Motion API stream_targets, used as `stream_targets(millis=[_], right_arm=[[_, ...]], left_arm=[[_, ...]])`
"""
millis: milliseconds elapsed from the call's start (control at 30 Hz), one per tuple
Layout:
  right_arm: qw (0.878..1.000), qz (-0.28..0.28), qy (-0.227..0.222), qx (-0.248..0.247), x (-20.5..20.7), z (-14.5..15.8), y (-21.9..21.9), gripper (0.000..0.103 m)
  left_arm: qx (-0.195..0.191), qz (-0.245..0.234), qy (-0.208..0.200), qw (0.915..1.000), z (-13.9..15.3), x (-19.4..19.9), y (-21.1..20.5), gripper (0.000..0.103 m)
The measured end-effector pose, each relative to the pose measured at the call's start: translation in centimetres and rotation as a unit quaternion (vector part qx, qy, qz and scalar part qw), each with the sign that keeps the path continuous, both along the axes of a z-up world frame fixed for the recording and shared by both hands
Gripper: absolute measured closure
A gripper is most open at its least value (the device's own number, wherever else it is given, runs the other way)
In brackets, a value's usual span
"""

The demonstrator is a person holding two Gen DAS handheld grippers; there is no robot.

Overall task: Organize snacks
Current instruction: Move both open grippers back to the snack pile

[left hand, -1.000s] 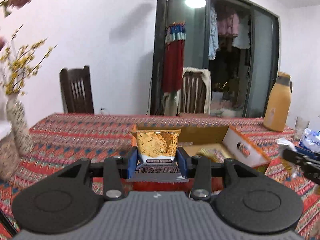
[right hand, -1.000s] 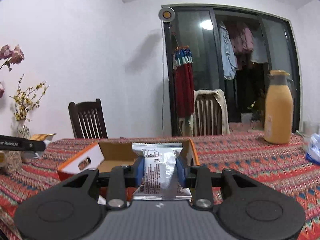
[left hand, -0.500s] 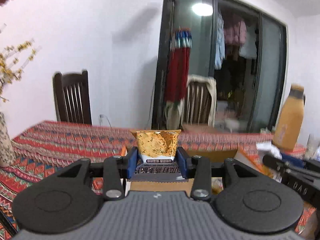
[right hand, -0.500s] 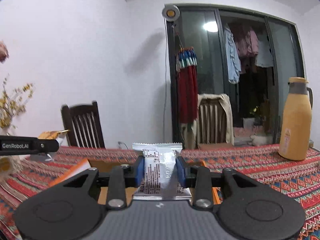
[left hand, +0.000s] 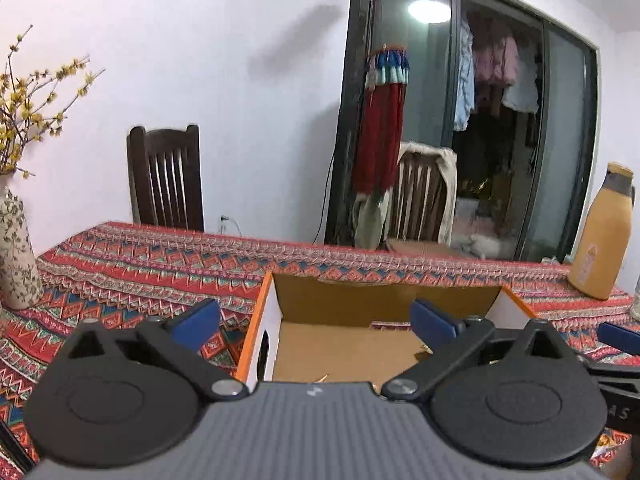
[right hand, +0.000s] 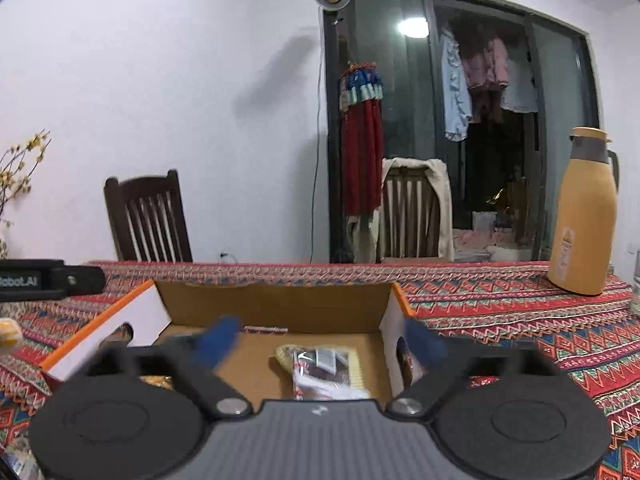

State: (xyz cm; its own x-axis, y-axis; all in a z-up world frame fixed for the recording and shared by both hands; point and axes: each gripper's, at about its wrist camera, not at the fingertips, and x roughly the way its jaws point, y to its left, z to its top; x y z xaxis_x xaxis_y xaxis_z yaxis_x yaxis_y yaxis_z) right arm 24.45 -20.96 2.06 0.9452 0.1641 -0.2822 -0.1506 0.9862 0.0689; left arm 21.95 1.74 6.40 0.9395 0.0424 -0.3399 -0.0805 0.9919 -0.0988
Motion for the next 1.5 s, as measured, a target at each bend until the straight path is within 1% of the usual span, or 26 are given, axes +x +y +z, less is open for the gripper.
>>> stream_targets(millis=[67, 167, 333, 467, 567, 633, 700, 767, 833, 967, 1000, 1067, 1167, 1267, 1367, 1433, 1500], right_arm=[[1.000, 0.000, -0.005, 0.011, -0.3, 0.1, -0.4, 0.000], [1.000, 0.004, -0.001, 0.029, -0.7, 0.2, -0.8, 0.000], [0.999, 0.011, -0.021, 0.026, -1.7, 0.6, -0.6, 0.000], [0.999, 0.012, -0.042, 0.030, -2.8, 1.7, -1.1, 0.000], [0.996, 0.018, -0.074, 0.045, -4.8, 3.0, -1.5, 0.000], [0.995, 0.018, -0.091, 0.042, -6.5, 3.6, -1.5, 0.000], [0.994, 0.019, -0.098, 0.039, -8.2, 4.0, -1.6, 0.000], [0.994, 0.025, -0.100, 0.039, -9.9, 4.1, -1.8, 0.000], [0.995, 0.031, -0.093, 0.037, -11.4, 3.8, -2.1, 0.000], [0.997, 0.045, -0.052, 0.037, -14.9, 1.4, -2.9, 0.000], [0.998, 0.046, -0.040, 0.035, -15.7, 0.7, -3.1, 0.000], [0.999, 0.046, -0.016, 0.025, -17.0, -0.7, -3.6, 0.000], [0.999, 0.042, 0.020, 0.010, -17.8, -2.8, -4.5, 0.000], [0.998, 0.028, 0.051, 0.013, -18.1, -4.3, -5.5, 0.000], [0.998, 0.017, 0.060, 0.022, -17.9, -4.8, -6.1, 0.000], [0.998, 0.015, 0.064, 0.022, -17.8, -4.9, -6.2, 0.000], [0.997, 0.013, 0.074, 0.018, -17.4, -5.3, -6.2, 0.000]], left_arm=[[-0.005, 0.000, 0.000, 1.0000, 0.0, -0.2, 0.0, 0.000], [-0.005, -0.001, 0.002, 1.0000, 0.0, -0.4, -0.1, 0.000], [-0.004, -0.014, -0.005, 0.9999, 0.5, -1.3, -0.5, 0.000], [-0.003, -0.015, -0.020, 0.9997, 1.6, -2.4, -0.8, 0.000], [0.006, -0.009, -0.035, 0.9993, 2.6, -4.1, -1.2, 0.000], [0.004, -0.010, -0.036, 0.9993, 3.1, -5.2, -1.2, 0.000], [0.004, -0.015, -0.034, 0.9993, 3.5, -6.5, -1.1, 0.000], [0.011, -0.018, -0.034, 0.9992, 3.5, -8.0, -1.2, 0.000], [0.022, -0.027, -0.032, 0.9989, 3.1, -9.6, -1.4, 0.000], [0.058, -0.025, -0.019, 0.9978, 0.9, -12.4, -1.9, 0.000], [0.060, -0.028, -0.014, 0.9977, 0.3, -13.0, -1.7, 0.000], [0.052, -0.033, 0.001, 0.9981, -1.0, -14.1, -1.4, 0.000], [0.045, -0.030, 0.009, 0.9985, -2.6, -15.2, -0.9, 0.000], [0.033, -0.024, 0.021, 0.9990, -3.4, -15.2, -0.2, 0.000], [0.025, -0.021, 0.023, 0.9992, -4.4, -14.8, 0.5, 0.000], [0.030, -0.011, 0.023, 0.9992, -5.6, -14.3, 0.7, 0.000], [0.033, -0.003, 0.038, 0.9988, -6.4, -13.6, 0.7, 0.000]])
